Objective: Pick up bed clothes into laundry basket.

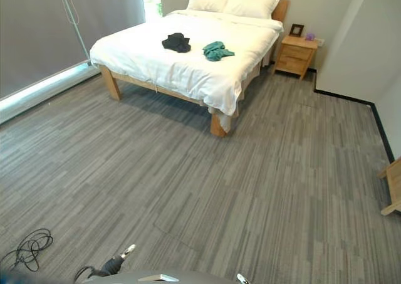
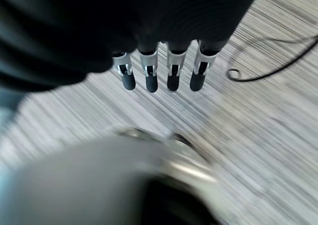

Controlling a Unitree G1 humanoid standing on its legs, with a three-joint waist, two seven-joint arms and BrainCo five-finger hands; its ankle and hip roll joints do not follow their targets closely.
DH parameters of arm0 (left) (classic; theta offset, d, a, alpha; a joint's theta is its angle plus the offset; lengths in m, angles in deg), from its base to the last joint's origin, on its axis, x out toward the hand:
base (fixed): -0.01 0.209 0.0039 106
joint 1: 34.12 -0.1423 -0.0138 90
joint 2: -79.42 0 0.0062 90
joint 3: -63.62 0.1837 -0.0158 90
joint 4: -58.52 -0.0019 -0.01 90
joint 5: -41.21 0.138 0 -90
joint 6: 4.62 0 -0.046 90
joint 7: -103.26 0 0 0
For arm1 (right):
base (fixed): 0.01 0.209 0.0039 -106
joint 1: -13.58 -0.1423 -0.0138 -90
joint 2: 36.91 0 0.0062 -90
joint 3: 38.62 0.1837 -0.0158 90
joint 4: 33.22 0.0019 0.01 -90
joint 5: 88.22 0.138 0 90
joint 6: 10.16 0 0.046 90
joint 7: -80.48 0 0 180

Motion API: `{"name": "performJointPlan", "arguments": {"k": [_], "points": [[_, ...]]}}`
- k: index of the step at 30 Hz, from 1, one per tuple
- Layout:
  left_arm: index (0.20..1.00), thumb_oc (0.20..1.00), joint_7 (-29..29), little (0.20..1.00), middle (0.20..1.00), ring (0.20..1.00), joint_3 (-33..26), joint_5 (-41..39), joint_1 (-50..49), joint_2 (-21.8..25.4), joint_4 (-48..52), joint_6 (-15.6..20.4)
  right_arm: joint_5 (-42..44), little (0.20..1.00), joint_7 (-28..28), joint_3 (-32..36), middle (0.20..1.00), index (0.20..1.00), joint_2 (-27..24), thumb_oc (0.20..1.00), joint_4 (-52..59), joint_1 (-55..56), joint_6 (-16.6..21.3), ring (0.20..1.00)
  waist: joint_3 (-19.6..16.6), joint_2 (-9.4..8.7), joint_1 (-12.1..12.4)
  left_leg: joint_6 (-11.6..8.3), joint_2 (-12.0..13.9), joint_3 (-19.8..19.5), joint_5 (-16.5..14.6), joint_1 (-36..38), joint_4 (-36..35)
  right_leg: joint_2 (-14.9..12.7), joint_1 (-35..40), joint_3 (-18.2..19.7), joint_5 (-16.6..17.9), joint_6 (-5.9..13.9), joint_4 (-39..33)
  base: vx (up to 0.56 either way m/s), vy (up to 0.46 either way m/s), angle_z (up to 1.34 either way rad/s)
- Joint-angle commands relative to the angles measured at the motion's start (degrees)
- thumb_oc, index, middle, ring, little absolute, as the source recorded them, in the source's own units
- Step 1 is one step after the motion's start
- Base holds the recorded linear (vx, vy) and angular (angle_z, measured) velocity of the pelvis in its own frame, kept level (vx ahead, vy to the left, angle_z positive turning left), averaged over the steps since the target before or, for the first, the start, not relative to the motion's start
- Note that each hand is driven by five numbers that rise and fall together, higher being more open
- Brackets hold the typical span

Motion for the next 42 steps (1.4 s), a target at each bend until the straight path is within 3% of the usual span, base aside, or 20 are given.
{"name": "performJointPlan", "arguments": {"k": [1, 10, 16, 19, 21, 22, 25, 33, 42], "points": [[1.0, 1.0, -0.4, 1.0, 1.0, 1.0, 2.2, 4.9, 3.4, -3.0, -4.6, -0.9, 0.5, 1.0, -0.4, -1.4, 1.0, 1.0, -0.5, 1.0, -3.2, -4.9, 0.7, 1.0, 2.9, -0.05, 0.4, -4.69, 1.8, 0.8, 3.5, 5.0, -6.5, -4.7, 6.9, -3.0, 14.0, 7.76, -14.0, 0.0, 0.0, 0.0], [1.0, 1.0, -1.6, 1.0, 1.0, 1.0, -0.3, 3.6, 2.5, -2.2, -6.7, -1.8, 0.7, 1.0, -1.4, -1.0, 1.0, 1.0, -0.4, 1.0, -3.7, -4.8, 0.1, 1.0, 2.1, 0.03, 0.3, -4.79, 1.9, 1.0, 3.3, 5.3, -6.5, -4.4, 7.5, -2.8, 13.9, 7.68, -14.6, 0.0, 0.003, -0.05], [1.0, 1.0, 0.8, 1.0, 1.0, 1.0, -2.1, -3.0, 8.7, 2.7, 1.8, -0.2, 12.0, 1.0, -0.5, 6.3, 1.0, 1.0, -5.2, 1.0, -1.1, -9.4, 1.1, 1.0, 1.7, 0.7, -0.4, -5.01, 1.8, 1.2, 3.3, 5.7, -6.5, -4.4, 7.9, -2.5, 14.0, 7.85, -14.5, -0.01, 0.002, -0.01], [1.0, 1.0, 2.4, 1.0, 1.0, 1.0, -2.5, -4.7, 10.1, 4.5, 7.7, 0.4, 15.2, 1.0, 0.2, 7.9, 1.0, 1.0, -6.6, 1.0, 3.9, -10.7, 1.8, 1.0, 1.9, 0.87, -0.6, -5.04, 1.8, 1.2, 3.5, 5.6, -6.5, -4.5, 7.6, -2.3, 14.1, 7.99, -14.2, -0.02, 0.007, -0.02], [1.0, 1.0, 4.8, 1.0, 1.0, 1.0, -4.8, -8.0, 7.1, 6.9, 27.4, 0.6, 17.9, 1.0, 3.3, 11.2, 1.0, 1.0, -8.7, 1.0, 24.0, -8.6, 3.2, 1.0, 2.6, 1.15, -0.9, -4.99, 1.9, 1.4, 3.9, 5.5, -6.5, -4.6, 7.1, -2.1, 14.3, 8.3, -13.9, -0.03, 0.018, -0.01], [1.0, 1.0, 4.8, 1.0, 1.0, 1.0, -4.8, -8.0, 6.9, 7.0, 27.6, 0.5, 17.9, 1.0, 3.3, 11.1, 1.0, 1.0, -8.7, 1.0, 24.1, -8.4, 3.1, 1.0, 2.5, 1.15, -0.9, -4.99, 1.9, 1.4, 3.9, 5.5, -6.5, -4.6, 7.1, -2.1, 14.3, 8.3, -13.9, -0.01, 0.017, -0.03], [1.0, 1.0, 5.5, 1.0, 1.0, 1.0, -6.4, -8.9, 1.6, 5.9, 42.2, 1.5, 16.7, 1.0, 5.7, 14.8, 1.0, 1.0, -7.8, 1.0, 43.0, -3.1, 6.0, 1.0, 2.9, 1.43, -1.1, -4.73, 1.8, 1.5, 3.8, 5.6, -6.5, -4.9, 7.2, -2.3, 14.4, 8.52, -13.7, 0.01, 0.022, -0.05], [1.0, 1.0, 5.1, 1.0, 1.0, 1.0, -5.5, -11.2, -1.5, 4.4, 48.9, 1.8, 15.6, 1.0, 3.8, 11.7, 1.0, 1.0, -5.7, 1.0, 52.2, 1.0, 6.3, 1.0, 3.6, 1.21, -1.0, -4.54, 1.8, 1.7, 3.8, 5.7, -6.5, -5.1, 7.2, -2.1, 14.6, 8.53, -13.6, 0.0, 0.001, -0.01], [1.0, 1.0, 5.8, 1.0, 1.0, 1.0, -5.1, -9.3, -2.0, 5.5, 50.5, 1.6, 10.8, 1.0, 1.5, 5.6, 1.0, 1.0, -7.3, 1.0, 56.9, 0.0, 5.4, 1.0, 4.7, 0.86, -0.7, -3.89, 1.1, 2.7, 3.0, 5.2, -6.5, -5.7, 6.2, -1.1, 15.5, 9.25, -14.2, 0.02, 0.044, -0.04]]}}
